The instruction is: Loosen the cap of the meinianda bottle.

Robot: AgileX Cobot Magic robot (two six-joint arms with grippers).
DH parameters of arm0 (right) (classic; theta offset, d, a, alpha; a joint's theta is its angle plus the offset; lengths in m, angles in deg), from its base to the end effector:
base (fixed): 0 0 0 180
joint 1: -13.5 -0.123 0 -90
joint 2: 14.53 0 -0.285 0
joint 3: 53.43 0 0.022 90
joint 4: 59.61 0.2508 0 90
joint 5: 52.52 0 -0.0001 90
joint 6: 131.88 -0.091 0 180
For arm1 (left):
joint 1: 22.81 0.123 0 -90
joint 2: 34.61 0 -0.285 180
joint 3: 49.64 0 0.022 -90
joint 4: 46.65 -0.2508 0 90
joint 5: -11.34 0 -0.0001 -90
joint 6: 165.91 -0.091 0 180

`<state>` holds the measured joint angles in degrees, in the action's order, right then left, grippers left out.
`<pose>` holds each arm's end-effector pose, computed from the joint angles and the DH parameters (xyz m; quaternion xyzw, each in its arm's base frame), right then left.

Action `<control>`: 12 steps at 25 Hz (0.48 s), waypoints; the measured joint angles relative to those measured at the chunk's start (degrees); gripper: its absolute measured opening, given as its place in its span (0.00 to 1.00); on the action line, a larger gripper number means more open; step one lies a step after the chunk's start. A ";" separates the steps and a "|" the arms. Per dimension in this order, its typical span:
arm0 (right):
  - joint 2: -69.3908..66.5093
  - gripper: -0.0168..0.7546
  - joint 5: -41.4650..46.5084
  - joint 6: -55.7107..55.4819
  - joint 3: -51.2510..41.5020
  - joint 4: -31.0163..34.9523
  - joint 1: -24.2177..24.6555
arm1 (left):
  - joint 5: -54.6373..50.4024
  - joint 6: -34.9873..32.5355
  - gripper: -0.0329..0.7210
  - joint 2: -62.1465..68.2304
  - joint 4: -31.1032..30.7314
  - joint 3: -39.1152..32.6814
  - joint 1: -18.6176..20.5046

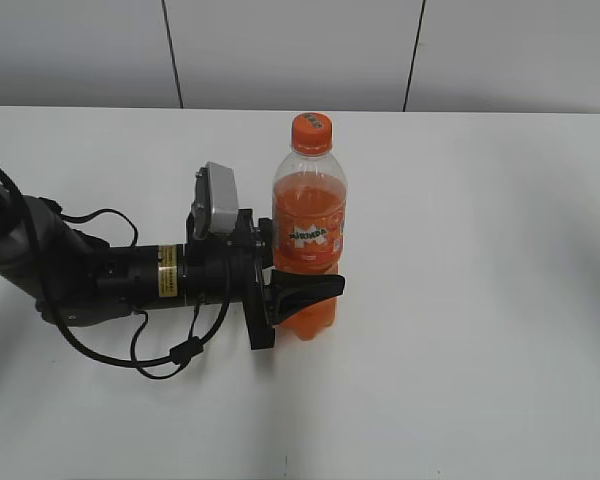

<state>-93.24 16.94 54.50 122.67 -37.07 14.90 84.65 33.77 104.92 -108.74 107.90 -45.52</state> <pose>0.2325 0.0270 0.3826 -0.0190 0.9518 0.1776 0.2493 0.3044 -0.2109 0.0639 0.4725 0.5865 -0.4447 0.4848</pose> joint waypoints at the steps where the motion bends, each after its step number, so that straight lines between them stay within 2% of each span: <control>1: -1.71 0.75 0.02 -0.02 0.73 0.32 0.00 | 0.06 0.00 0.55 0.00 0.00 0.00 0.00; 6: -9.36 0.75 0.07 -0.91 4.90 -0.05 -3.92 | 0.22 0.00 0.55 0.09 0.00 0.00 0.00; 12: -16.86 0.75 0.12 -5.40 13.42 -6.30 -15.56 | 0.21 0.00 0.55 0.14 0.00 0.00 0.00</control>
<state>-110.10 17.06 49.10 136.09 -43.37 -0.66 84.86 33.77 105.06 -108.74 107.90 -45.52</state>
